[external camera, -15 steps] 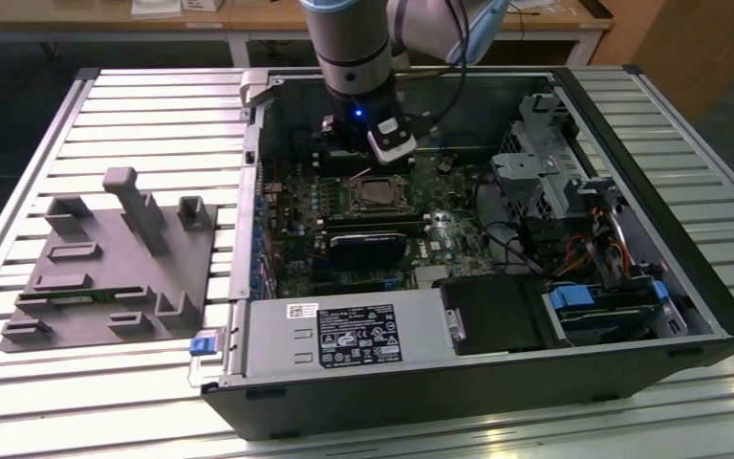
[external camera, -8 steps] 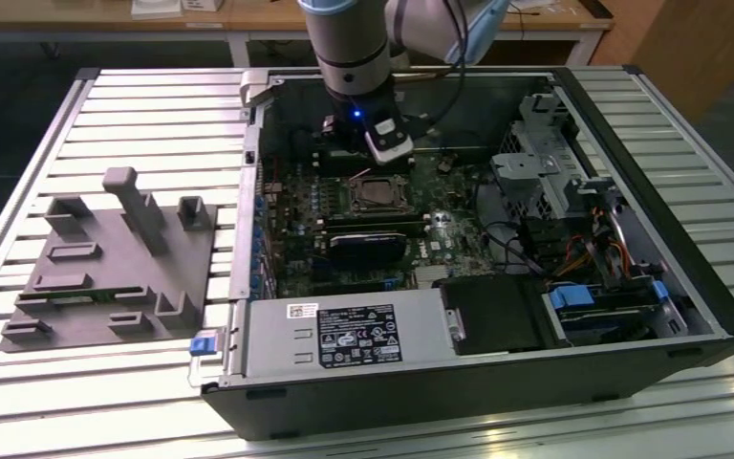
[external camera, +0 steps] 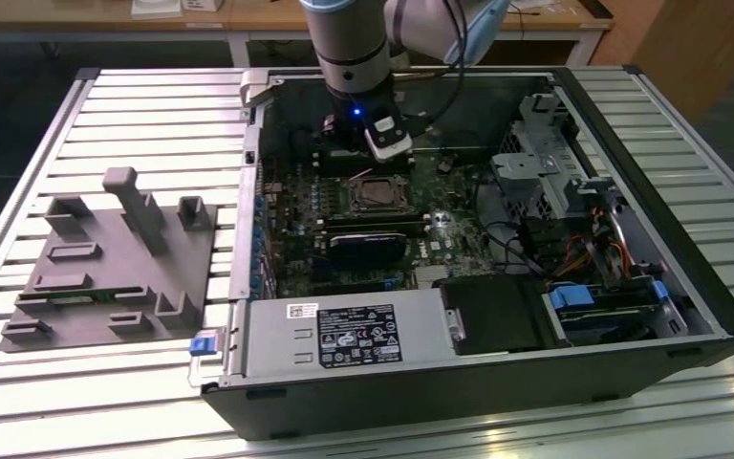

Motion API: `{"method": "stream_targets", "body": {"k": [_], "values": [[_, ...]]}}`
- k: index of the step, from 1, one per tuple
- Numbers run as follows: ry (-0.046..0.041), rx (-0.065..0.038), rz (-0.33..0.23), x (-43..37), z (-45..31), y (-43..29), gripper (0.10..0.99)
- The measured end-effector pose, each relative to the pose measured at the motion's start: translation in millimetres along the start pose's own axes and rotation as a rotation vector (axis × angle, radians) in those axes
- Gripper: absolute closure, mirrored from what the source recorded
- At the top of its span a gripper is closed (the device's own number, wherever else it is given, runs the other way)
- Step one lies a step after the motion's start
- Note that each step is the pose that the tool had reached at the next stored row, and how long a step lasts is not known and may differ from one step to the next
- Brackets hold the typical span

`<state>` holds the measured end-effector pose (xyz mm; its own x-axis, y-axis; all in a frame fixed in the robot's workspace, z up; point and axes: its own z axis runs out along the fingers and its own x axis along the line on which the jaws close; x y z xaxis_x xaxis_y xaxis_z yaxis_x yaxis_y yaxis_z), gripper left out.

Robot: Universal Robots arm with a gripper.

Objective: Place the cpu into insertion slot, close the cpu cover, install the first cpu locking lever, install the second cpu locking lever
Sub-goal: 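Install the first cpu locking lever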

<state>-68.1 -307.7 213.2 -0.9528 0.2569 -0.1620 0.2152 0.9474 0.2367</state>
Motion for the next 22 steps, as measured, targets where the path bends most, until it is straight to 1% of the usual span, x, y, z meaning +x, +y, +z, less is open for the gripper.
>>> {"method": "stream_targets", "body": {"k": [2,4,5,7,10,11,18,22], "values": [[-0.0028,0.011,-0.001,0.1,1.4,1.8,0.980],[-0.0055,0.016,-0.001,0.3,2.3,1.6,0.980],[-0.0083,0.019,-0.002,0.3,2.7,1.6,0.980],[-0.0165,0.023,-0.003,0.5,3.4,1.4,0.980],[-0.0317,0.027,-0.005,0.7,4.7,1.2,0.980],[-0.0347,0.028,-0.006,0.8,5.1,1.3,0.980],[-0.0403,0.039,0.002,2.2,8.1,4.1,0.980],[-0.0492,0.048,0.037,2.5,9.5,4.4,0.980]]}}
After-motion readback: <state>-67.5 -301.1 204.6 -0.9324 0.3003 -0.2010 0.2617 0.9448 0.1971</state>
